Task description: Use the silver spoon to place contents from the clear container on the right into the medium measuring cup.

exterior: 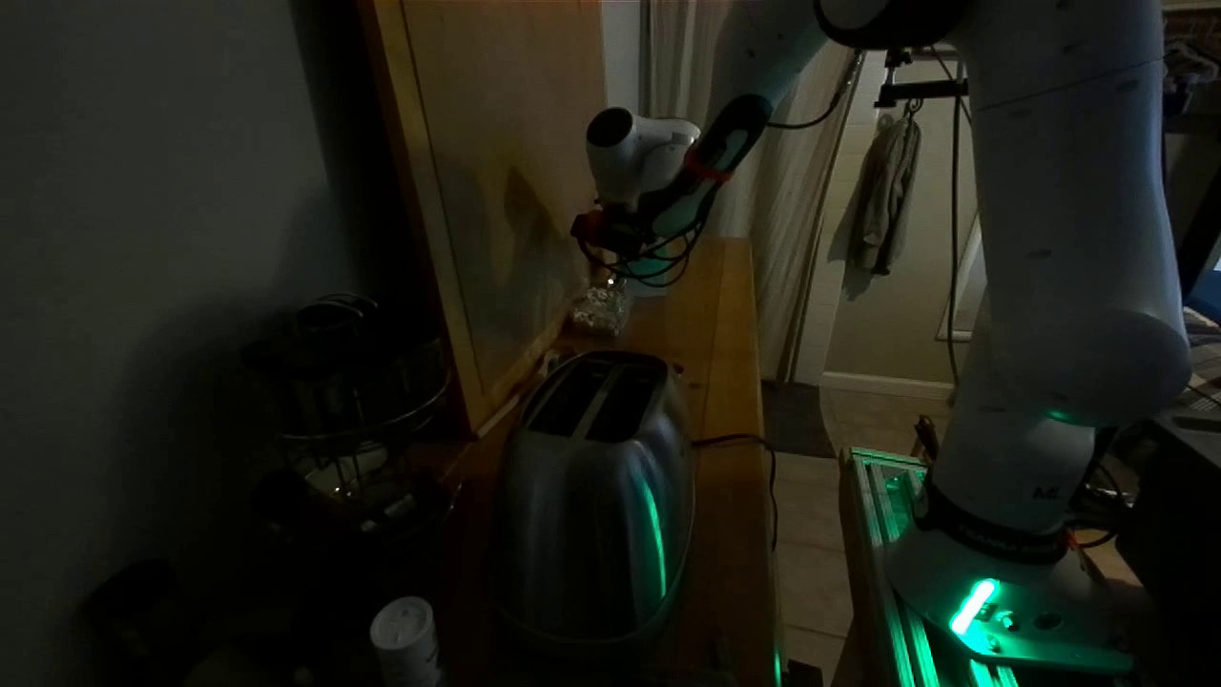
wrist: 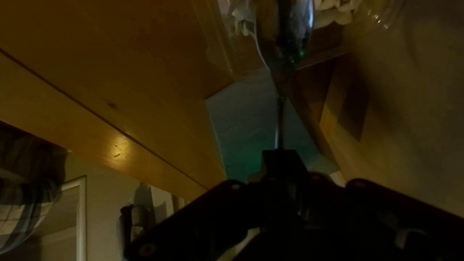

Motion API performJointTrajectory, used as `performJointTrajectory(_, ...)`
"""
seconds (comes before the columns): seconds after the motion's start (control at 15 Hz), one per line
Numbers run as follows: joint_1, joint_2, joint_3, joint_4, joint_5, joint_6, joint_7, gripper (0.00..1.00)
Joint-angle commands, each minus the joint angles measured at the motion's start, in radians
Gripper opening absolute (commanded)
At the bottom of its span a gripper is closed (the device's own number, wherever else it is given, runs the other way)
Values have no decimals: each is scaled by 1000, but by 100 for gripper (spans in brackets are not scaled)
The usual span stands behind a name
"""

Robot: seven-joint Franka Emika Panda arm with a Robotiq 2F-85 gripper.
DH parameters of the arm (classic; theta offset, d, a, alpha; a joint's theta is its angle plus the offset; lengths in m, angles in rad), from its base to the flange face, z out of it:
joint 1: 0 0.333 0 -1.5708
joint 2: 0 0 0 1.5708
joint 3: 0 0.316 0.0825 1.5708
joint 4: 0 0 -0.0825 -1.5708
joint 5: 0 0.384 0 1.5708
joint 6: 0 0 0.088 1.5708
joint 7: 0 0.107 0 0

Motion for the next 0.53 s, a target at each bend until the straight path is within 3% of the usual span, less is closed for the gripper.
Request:
performJointTrajectory(0.0, 4, 46, 6, 41, -129, -26, 129, 2)
performJointTrajectory(0.47, -8, 83, 57, 54, -275, -81, 273, 2)
